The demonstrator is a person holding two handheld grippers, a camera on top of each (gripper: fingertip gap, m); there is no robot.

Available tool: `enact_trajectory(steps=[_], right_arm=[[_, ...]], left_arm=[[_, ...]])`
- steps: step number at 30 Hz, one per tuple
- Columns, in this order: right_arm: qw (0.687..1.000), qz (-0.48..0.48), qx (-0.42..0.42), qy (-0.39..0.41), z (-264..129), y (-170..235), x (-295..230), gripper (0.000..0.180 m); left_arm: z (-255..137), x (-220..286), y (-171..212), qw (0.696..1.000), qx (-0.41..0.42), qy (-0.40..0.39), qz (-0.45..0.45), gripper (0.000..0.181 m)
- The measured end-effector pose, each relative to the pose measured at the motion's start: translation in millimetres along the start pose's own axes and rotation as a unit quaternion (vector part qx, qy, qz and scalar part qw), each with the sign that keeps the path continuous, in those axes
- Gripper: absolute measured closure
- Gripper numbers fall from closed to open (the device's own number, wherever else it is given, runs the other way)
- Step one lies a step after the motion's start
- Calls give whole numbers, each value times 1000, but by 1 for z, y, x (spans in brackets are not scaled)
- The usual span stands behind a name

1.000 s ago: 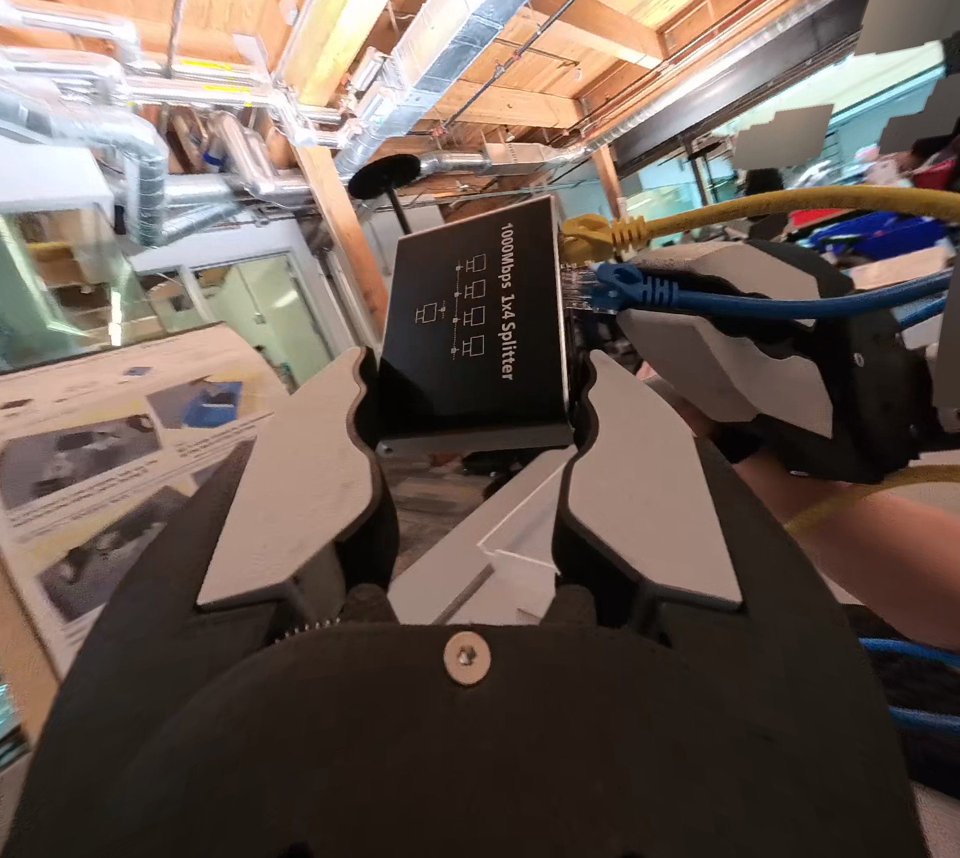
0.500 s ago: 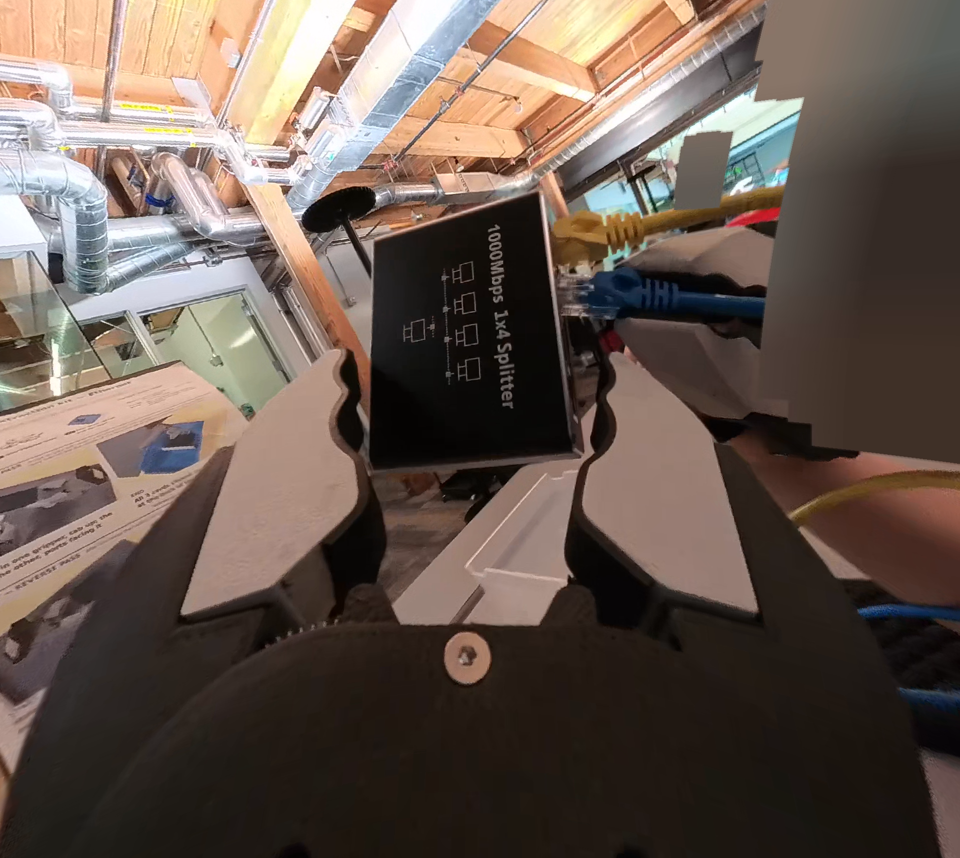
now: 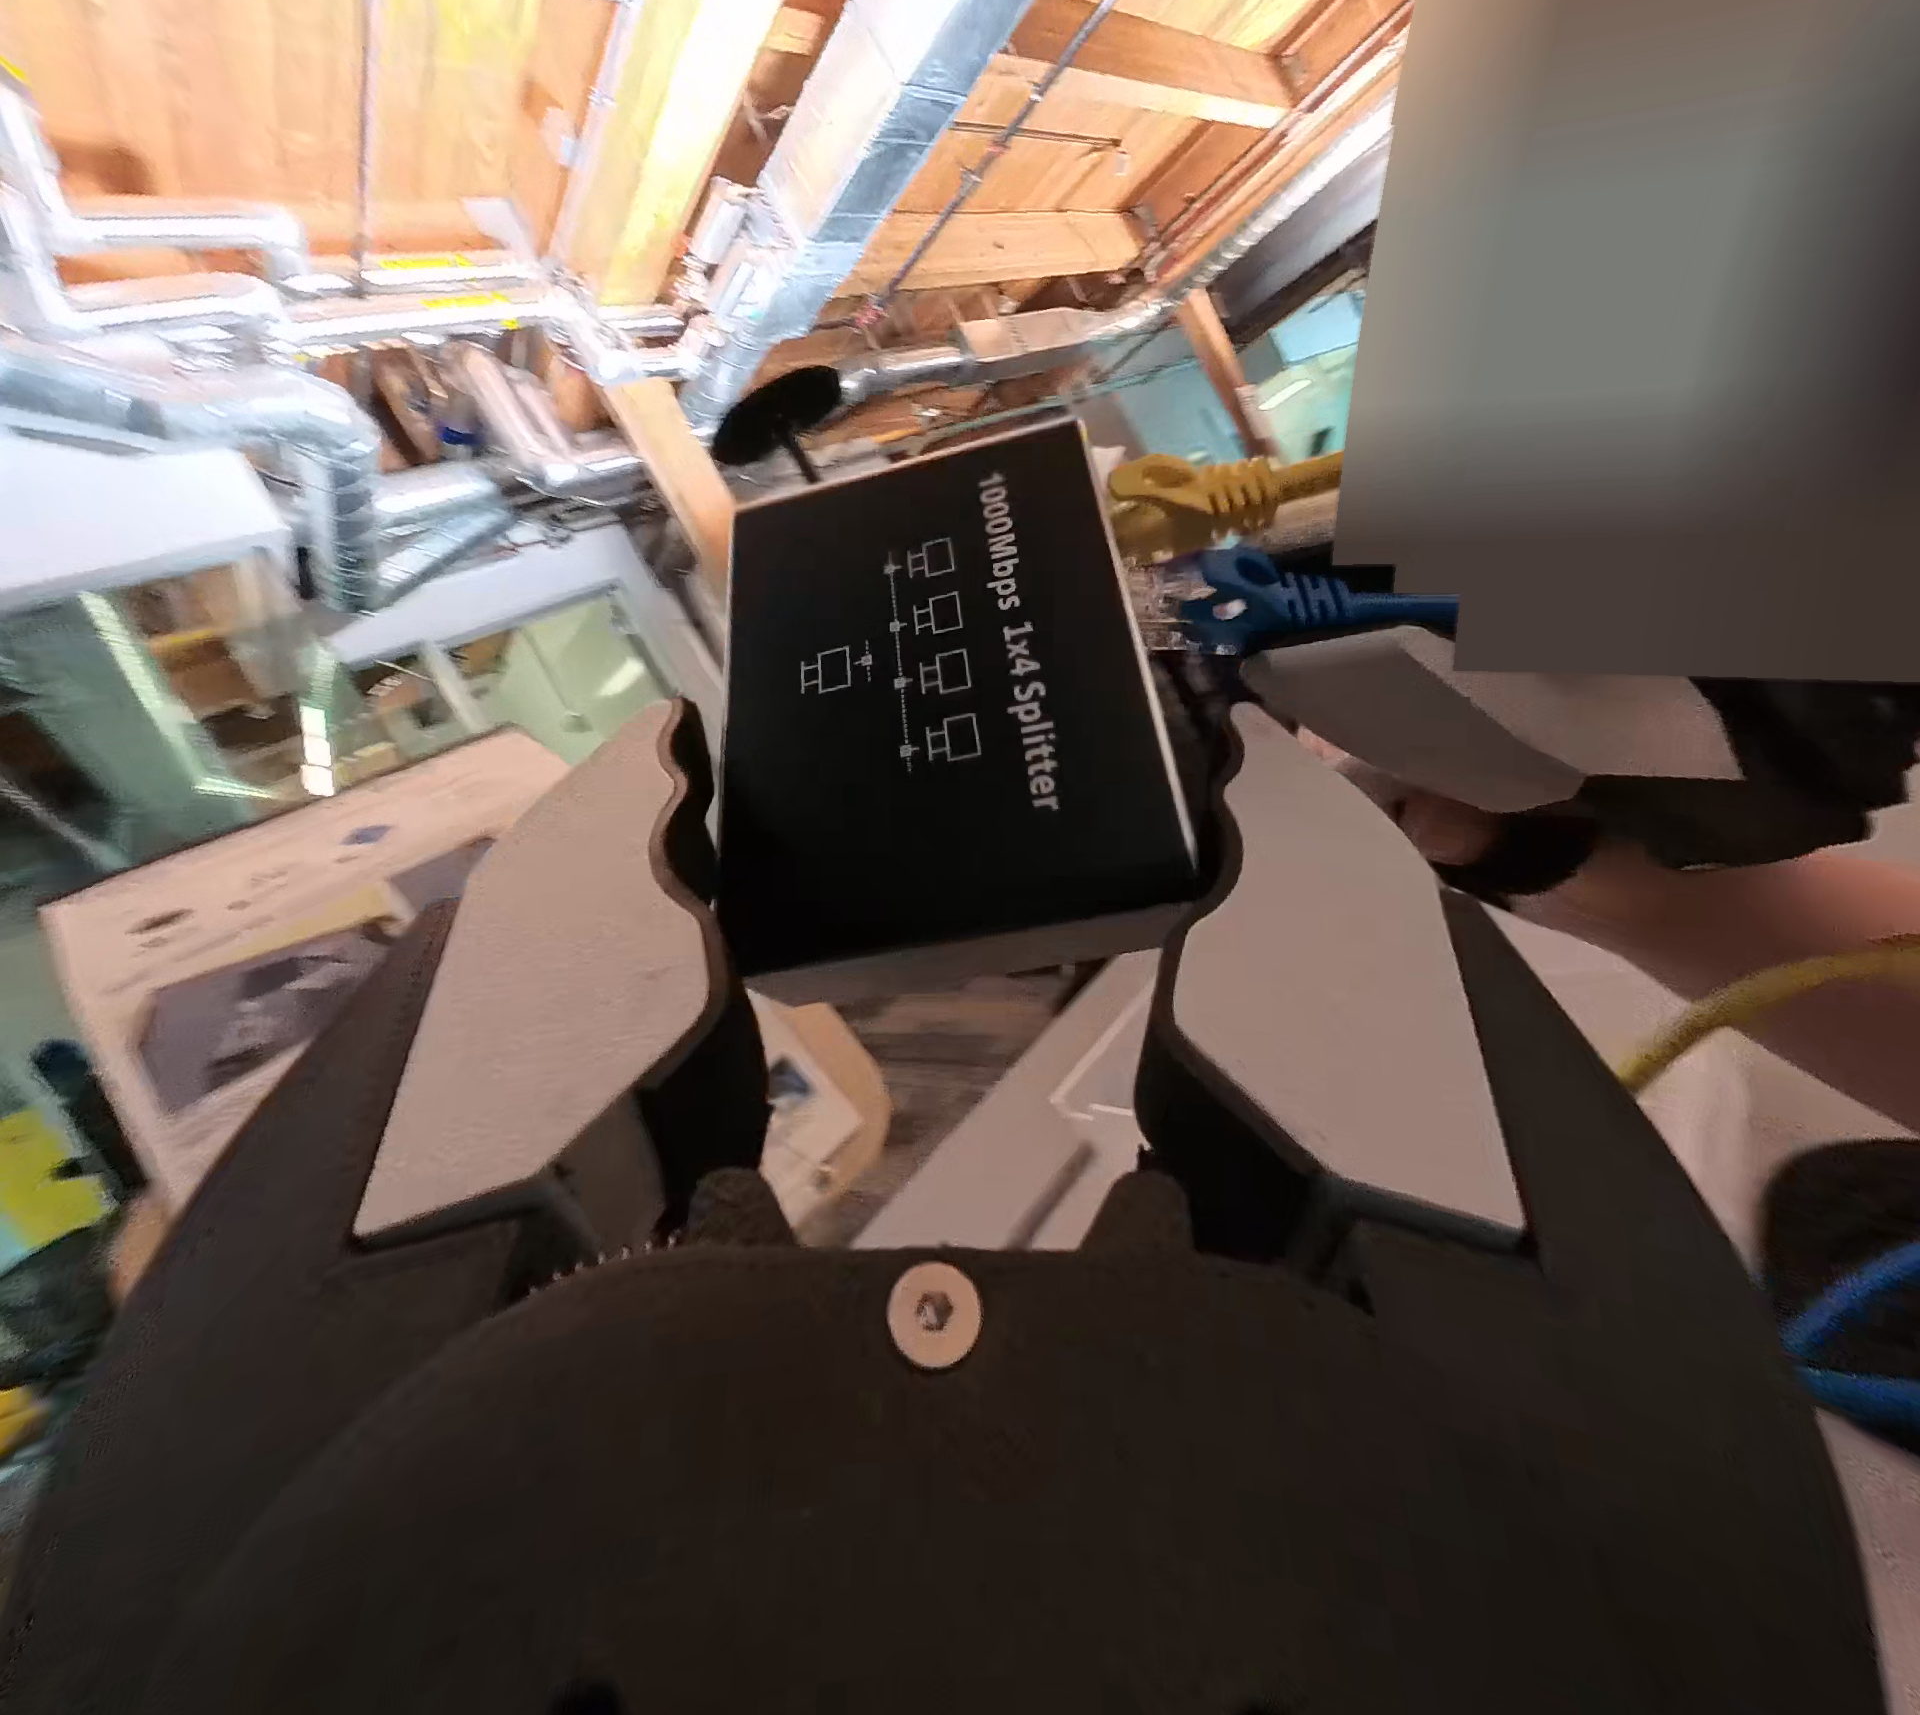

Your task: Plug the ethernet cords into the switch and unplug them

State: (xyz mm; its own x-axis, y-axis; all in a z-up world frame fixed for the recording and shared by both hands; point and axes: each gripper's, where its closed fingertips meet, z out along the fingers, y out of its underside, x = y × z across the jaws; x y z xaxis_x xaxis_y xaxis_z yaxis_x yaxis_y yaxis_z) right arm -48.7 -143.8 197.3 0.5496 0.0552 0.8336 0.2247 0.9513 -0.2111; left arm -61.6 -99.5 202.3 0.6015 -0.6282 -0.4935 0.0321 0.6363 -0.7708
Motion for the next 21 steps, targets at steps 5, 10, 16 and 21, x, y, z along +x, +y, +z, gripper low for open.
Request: enact_trajectory(steps=[5, 10, 16, 21], right_arm=[[995, 101, 19, 15, 4, 0, 4, 167], [988, 151, 17, 9, 6, 3, 1, 166], [985, 169, 15, 10, 8, 6, -1, 166], [983, 180, 30, 32, 9, 1, -1, 165]], left_arm=[[-5, -5, -12, 999, 9, -42, 33, 91], [-4, -3, -5, 999, -3, -29, 12, 94], [-5, -5, -1, 999, -10, -33, 23, 95], [-5, -3, 1, 998, -23, -48, 42, 95]])
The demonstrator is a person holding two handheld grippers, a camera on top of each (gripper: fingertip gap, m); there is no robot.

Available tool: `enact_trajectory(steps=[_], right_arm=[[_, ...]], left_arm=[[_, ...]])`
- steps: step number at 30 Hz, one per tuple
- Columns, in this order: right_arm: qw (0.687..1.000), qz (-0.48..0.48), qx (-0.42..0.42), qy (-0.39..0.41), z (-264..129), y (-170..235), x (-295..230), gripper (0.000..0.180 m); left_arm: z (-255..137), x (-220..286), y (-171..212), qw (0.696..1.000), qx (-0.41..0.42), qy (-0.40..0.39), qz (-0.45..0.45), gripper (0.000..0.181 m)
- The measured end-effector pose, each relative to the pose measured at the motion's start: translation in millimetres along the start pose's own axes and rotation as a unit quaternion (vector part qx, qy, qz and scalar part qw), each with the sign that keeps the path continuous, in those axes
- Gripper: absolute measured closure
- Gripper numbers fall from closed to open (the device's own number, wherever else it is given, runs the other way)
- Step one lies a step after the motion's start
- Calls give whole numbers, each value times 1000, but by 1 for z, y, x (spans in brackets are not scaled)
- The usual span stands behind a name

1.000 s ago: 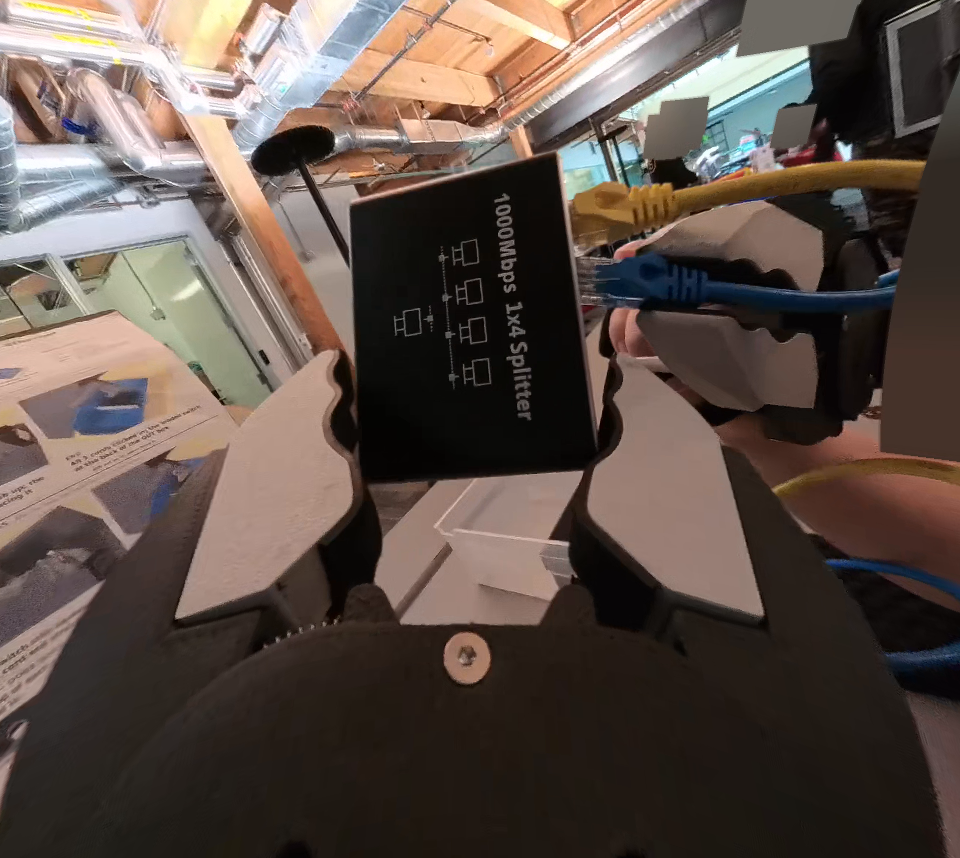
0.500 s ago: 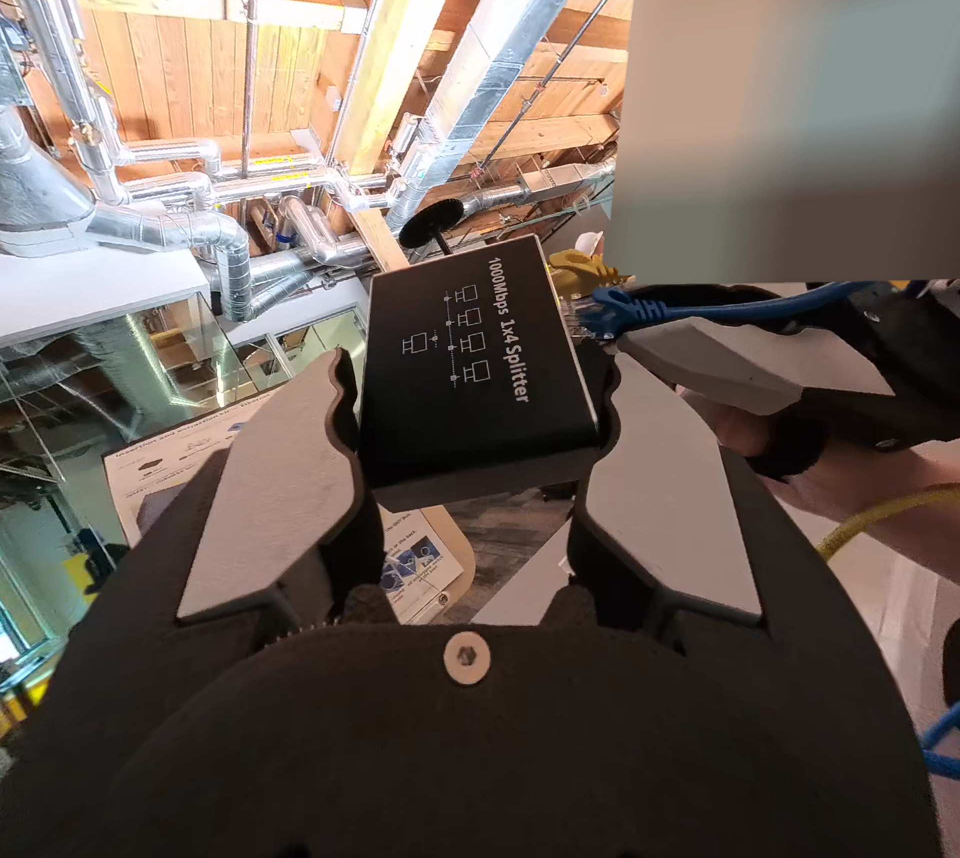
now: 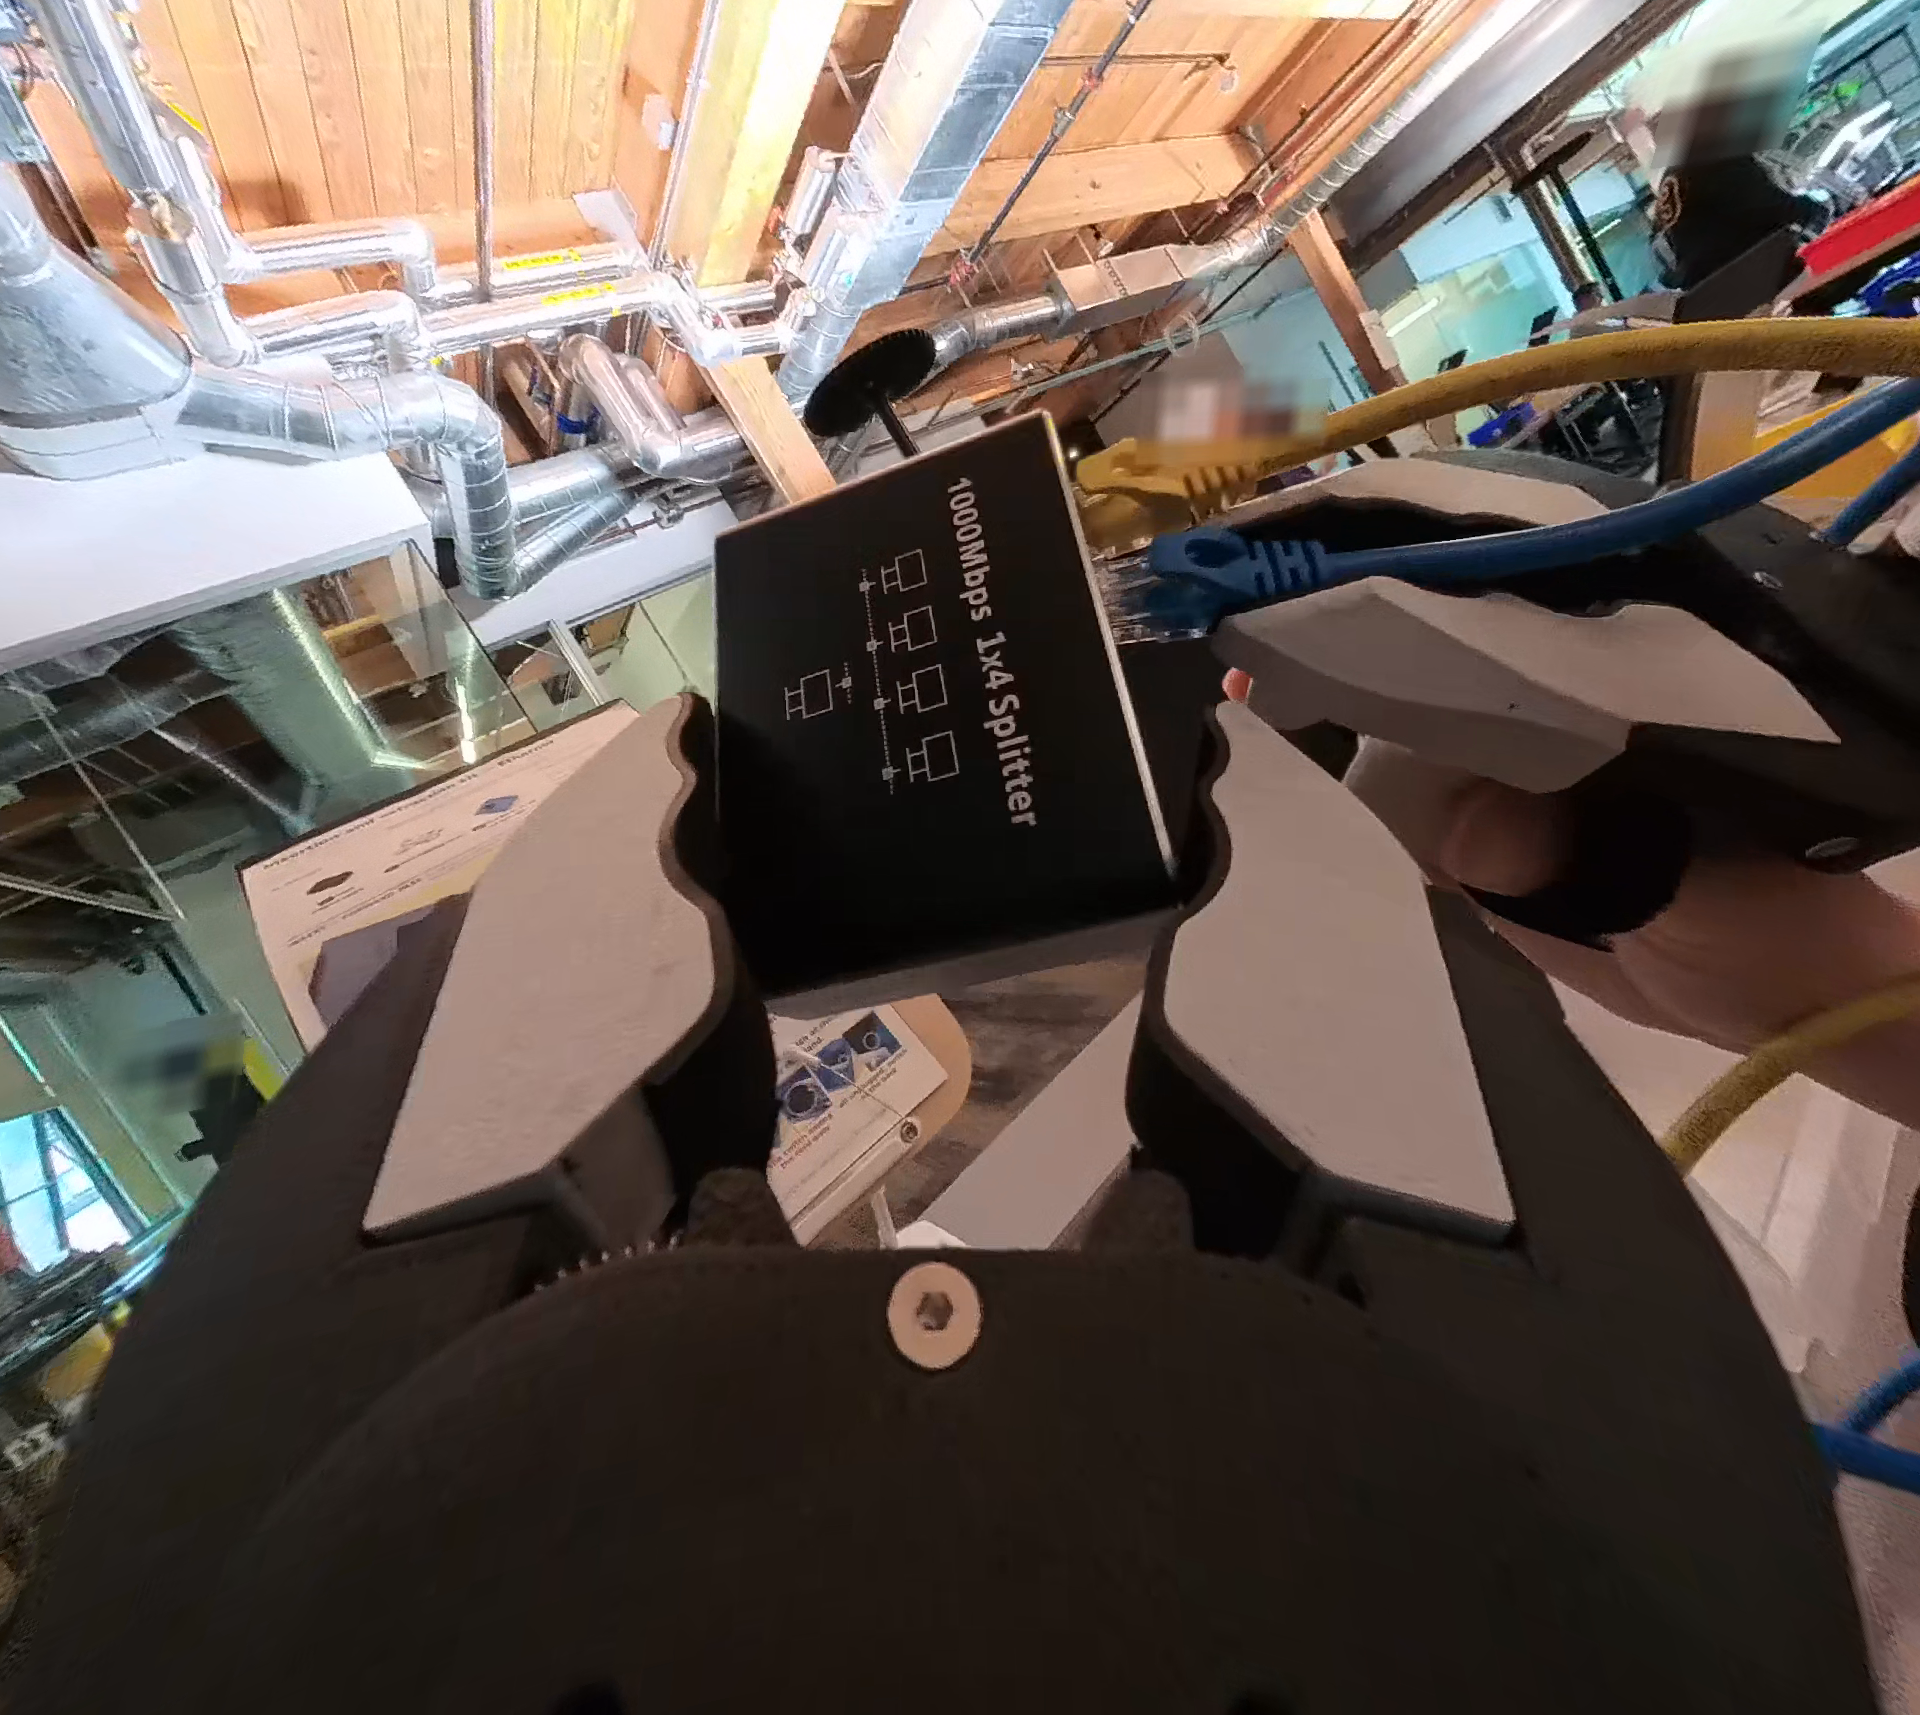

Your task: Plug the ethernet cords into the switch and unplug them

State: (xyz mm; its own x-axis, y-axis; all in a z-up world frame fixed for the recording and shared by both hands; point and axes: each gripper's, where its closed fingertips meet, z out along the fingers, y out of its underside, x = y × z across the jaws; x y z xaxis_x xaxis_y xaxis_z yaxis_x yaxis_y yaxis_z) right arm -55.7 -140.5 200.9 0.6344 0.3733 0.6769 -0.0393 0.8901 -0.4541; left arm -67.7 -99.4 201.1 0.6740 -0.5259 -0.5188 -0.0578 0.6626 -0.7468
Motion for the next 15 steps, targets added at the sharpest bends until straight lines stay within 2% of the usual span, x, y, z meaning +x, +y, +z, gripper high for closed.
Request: enact_trajectory(steps=[6, 10, 15], right_arm=[[1000, 7, -22, 10, 1, 8, 3, 166], [999, 15, -30, 17, 3, 11, 2, 166], [995, 42, -94, 16, 8, 30, 9, 167]], left_arm=[[-2, -5, -3, 999, -10, -28, 30, 95], [-2, -8, 0, 999, -17, -26, 18, 95], [6, -19, 15, 997, -43, -56, 14, 95]])
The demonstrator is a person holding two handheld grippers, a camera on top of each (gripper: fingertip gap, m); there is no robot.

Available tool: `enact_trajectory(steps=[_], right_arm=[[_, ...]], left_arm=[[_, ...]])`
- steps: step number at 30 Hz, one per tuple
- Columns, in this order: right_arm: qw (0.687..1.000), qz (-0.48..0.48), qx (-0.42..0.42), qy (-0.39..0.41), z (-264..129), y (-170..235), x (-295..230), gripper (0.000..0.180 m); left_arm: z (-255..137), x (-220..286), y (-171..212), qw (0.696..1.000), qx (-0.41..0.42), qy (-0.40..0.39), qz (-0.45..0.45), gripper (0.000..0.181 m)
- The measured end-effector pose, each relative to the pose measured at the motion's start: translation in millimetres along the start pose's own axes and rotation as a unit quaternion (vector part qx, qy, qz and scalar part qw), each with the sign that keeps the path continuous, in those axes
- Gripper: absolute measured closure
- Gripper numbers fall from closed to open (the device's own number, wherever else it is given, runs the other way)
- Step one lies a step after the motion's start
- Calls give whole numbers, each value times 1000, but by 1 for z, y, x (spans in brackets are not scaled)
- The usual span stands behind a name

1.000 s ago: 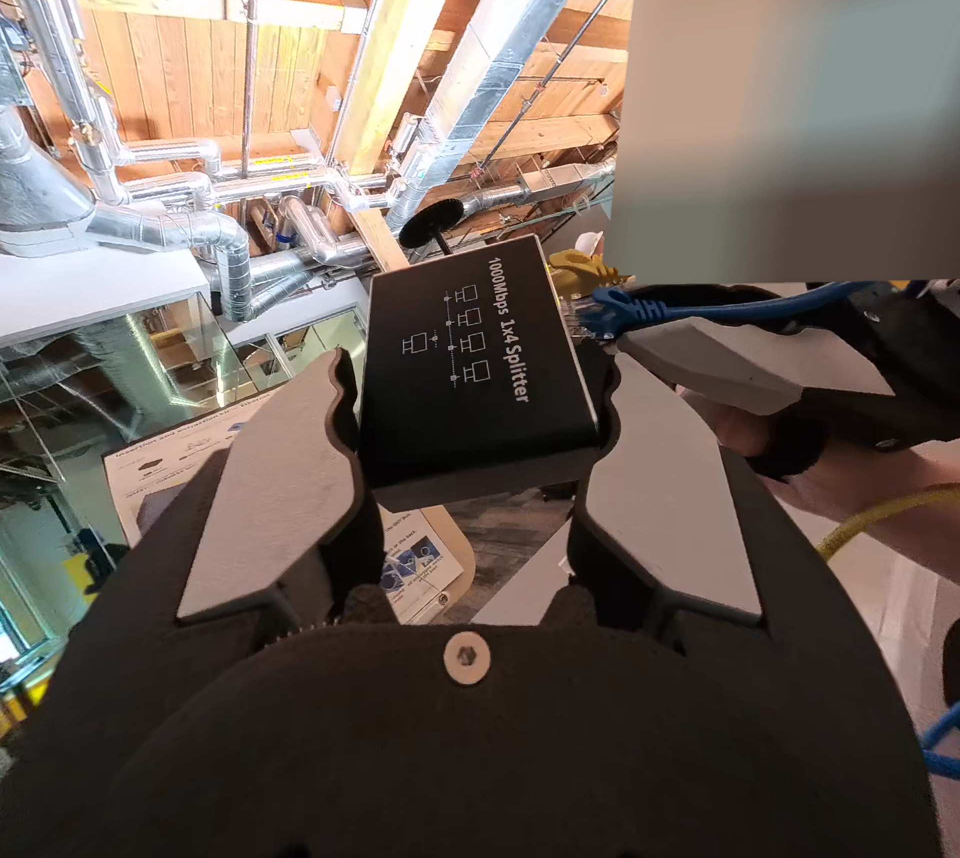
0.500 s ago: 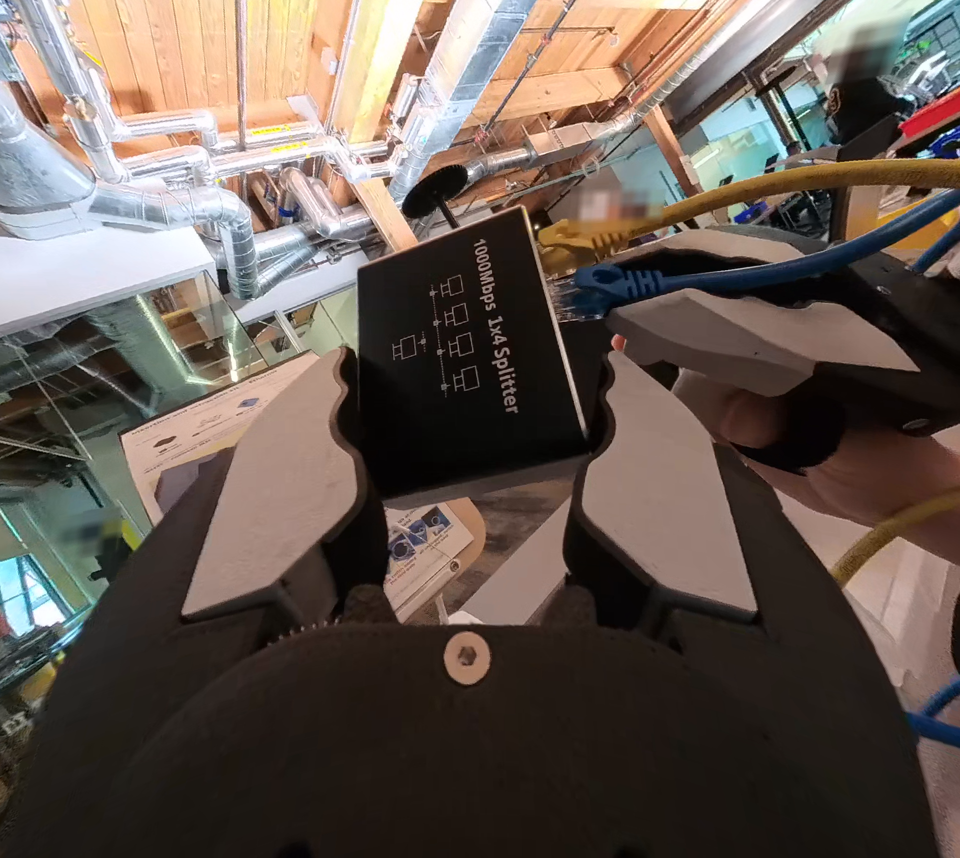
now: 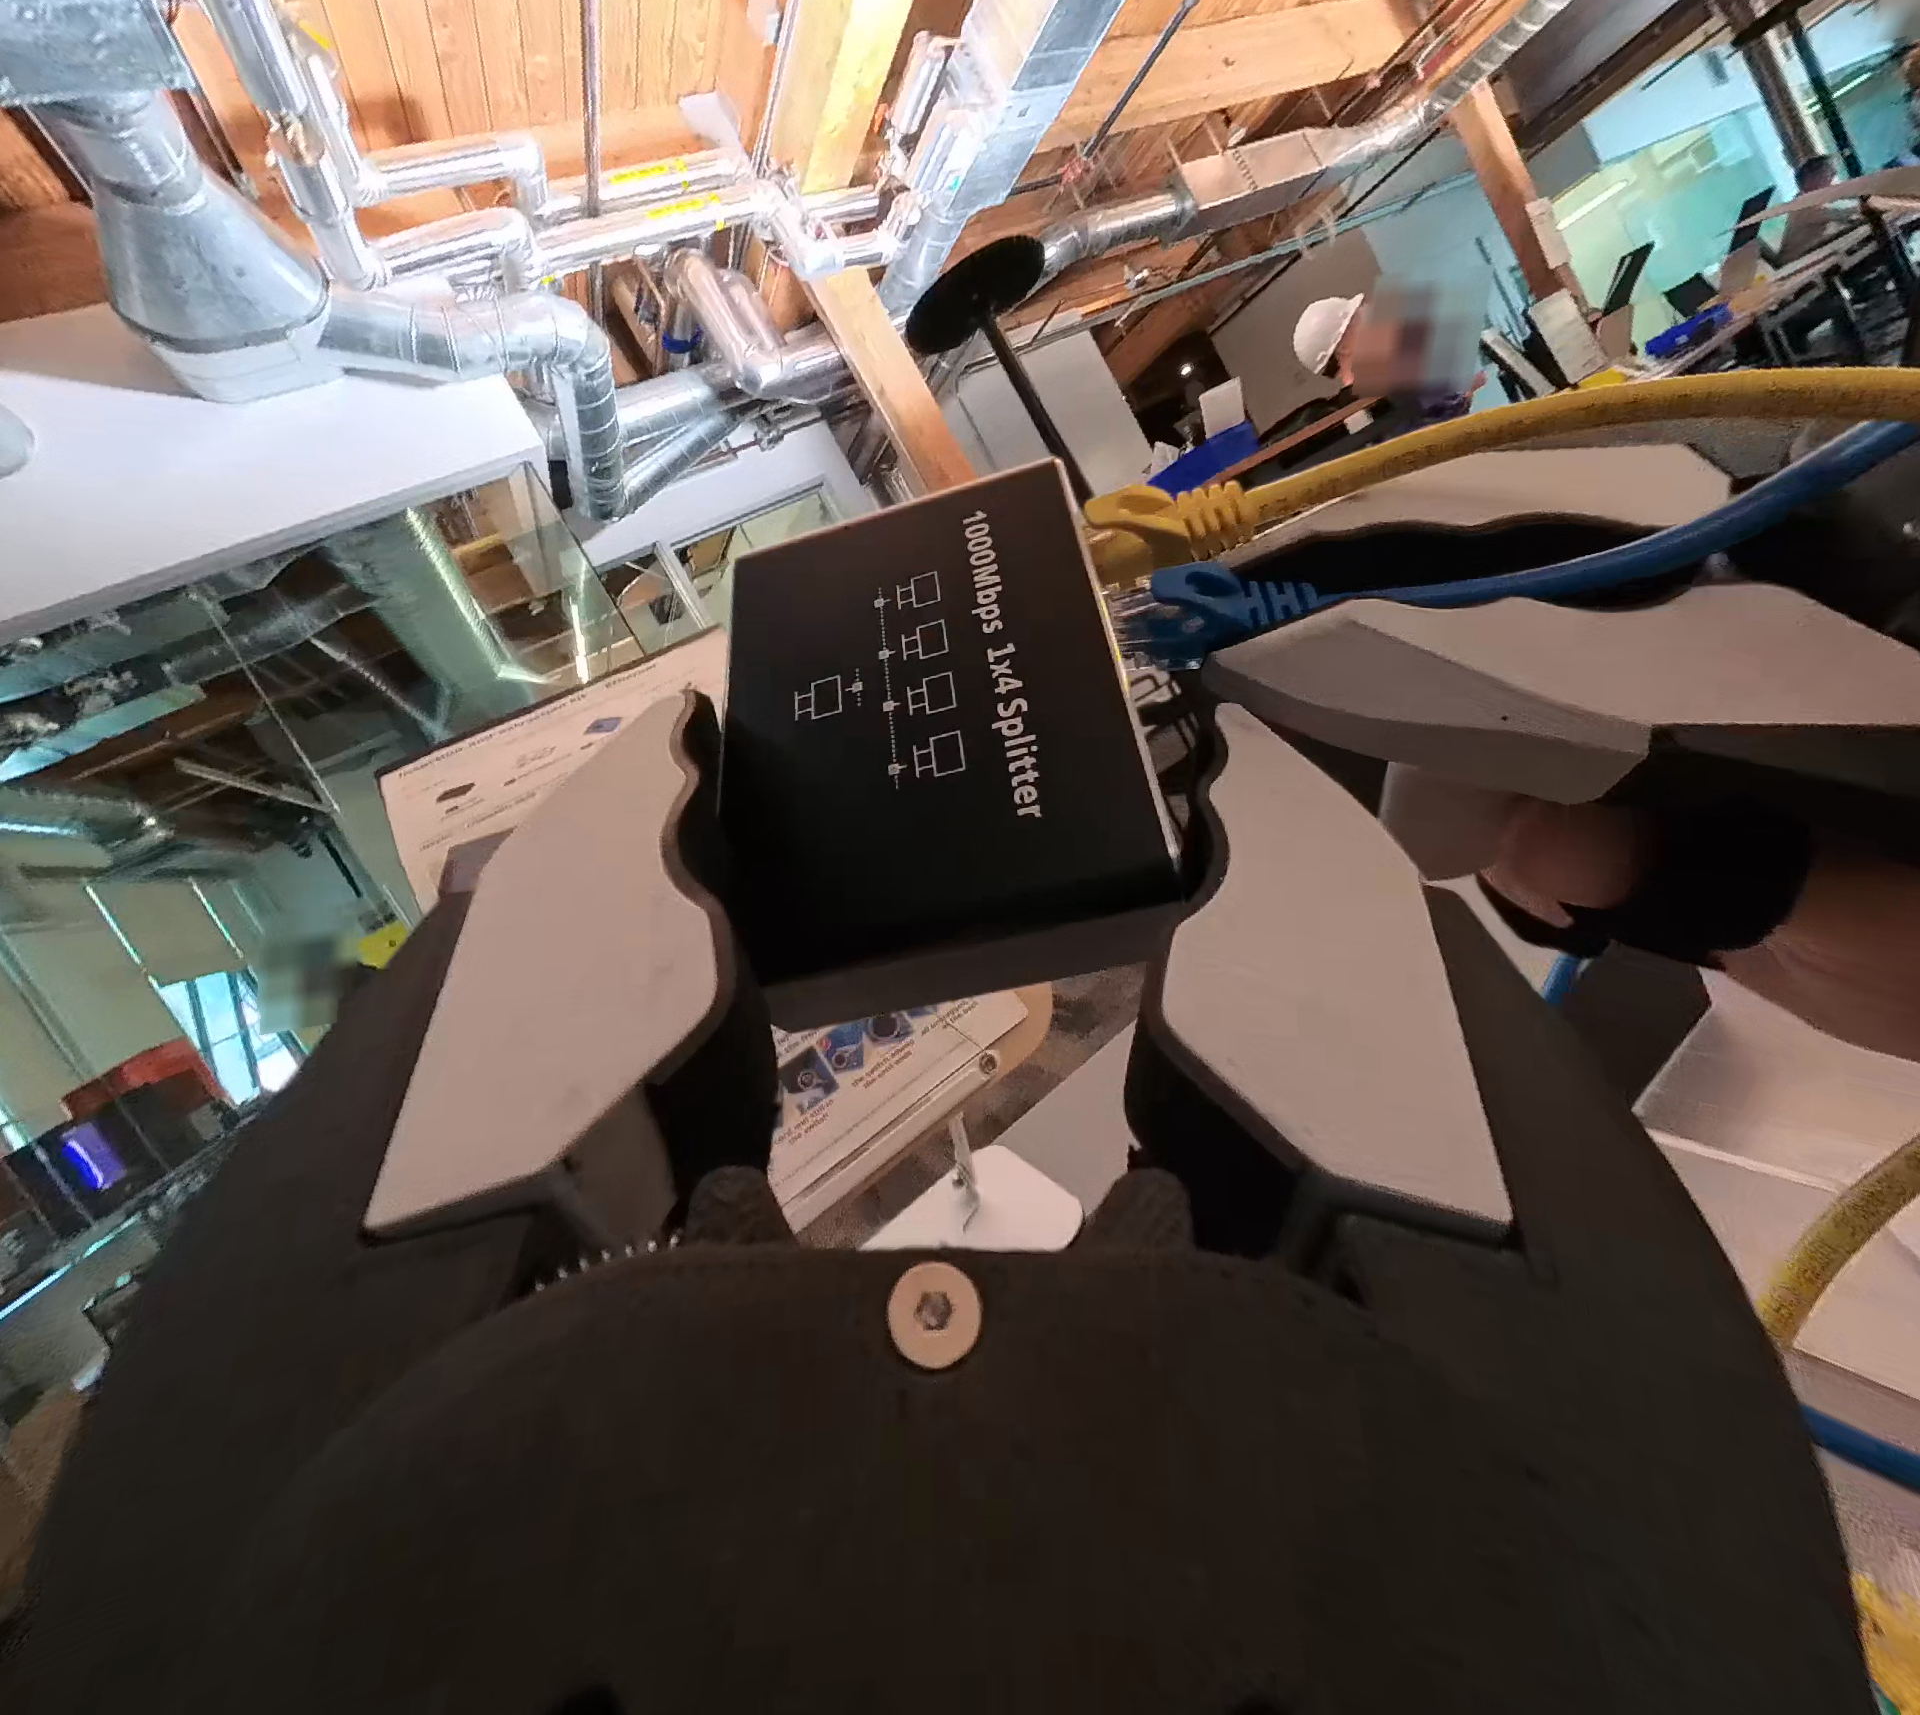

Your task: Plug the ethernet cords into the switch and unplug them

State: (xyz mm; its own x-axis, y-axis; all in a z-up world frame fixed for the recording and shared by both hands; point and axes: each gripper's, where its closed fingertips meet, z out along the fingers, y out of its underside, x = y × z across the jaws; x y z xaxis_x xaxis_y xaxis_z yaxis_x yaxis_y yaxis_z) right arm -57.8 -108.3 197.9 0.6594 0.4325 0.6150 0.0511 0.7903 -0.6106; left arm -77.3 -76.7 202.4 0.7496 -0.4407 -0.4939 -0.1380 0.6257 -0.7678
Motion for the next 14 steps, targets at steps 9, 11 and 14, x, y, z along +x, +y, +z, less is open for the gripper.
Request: enact_trajectory(steps=[9, 11, 14], right_arm=[[999, -44, -7, 20, -4, -7, 9, 167], [999, -47, -17, 15, -3, -4, 7, 169], [999, -44, -25, 4, -3, -1, 6, 173]], left_arm=[[4, -12, 1, 999, 23, -32, -36, 95], [3, -14, 1, 999, 23, -43, -18, 96], [3, -14, 2, 999, 21, -40, -20, 96]])
